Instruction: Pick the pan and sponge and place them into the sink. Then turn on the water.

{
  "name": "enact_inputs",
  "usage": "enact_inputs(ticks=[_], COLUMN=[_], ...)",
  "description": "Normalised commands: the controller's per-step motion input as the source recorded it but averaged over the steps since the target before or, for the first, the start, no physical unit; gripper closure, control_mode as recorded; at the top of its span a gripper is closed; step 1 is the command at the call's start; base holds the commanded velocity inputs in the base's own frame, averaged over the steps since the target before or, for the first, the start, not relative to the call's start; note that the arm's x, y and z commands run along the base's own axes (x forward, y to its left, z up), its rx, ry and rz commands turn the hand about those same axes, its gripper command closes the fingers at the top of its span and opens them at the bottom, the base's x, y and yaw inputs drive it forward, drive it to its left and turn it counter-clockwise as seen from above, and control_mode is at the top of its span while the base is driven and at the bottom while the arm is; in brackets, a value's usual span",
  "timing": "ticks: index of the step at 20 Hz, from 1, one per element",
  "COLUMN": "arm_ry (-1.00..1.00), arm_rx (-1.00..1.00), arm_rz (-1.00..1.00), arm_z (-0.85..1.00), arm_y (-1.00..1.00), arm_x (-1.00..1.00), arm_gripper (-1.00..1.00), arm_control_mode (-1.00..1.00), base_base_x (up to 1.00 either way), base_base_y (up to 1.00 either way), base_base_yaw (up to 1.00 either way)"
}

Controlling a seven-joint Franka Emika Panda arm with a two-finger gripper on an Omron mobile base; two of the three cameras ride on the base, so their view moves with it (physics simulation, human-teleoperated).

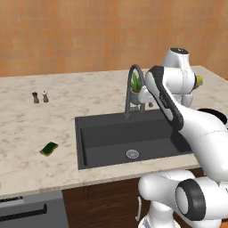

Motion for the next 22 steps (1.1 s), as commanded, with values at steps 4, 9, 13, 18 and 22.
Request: enact_inputs(ticks=[4,9,13,18,22], arm_ry=[0.04,0.05,0.07,0.14,0.12], arm_rx=[0.0,0.0,0.0,0.0,0.0], arm_rz=[0.0,-0.01,-0.02,0.0,0.0], arm_z=[-0.16,-0.19,-0.22,-0.35,-0.4], arm_y=[-0.01,-0.31,-0.74,-0.97,-1.0], arm_x=[-0.41,-0.58,-0.08,0.02,0.06], arm_gripper=[-1.0,-1.0,-1.0,-1.0,-1.0], arm_control_mode=[-1.0,-1.0,-1.0,-1.0,-1.0], base_base_x=[0.0,0.0,0.0,0.0,0.0], base_base_y=[0.0,0.0,0.0,0.0,0.0], base_base_yaw=[0.0,0.0,0.0,0.0,0.0])
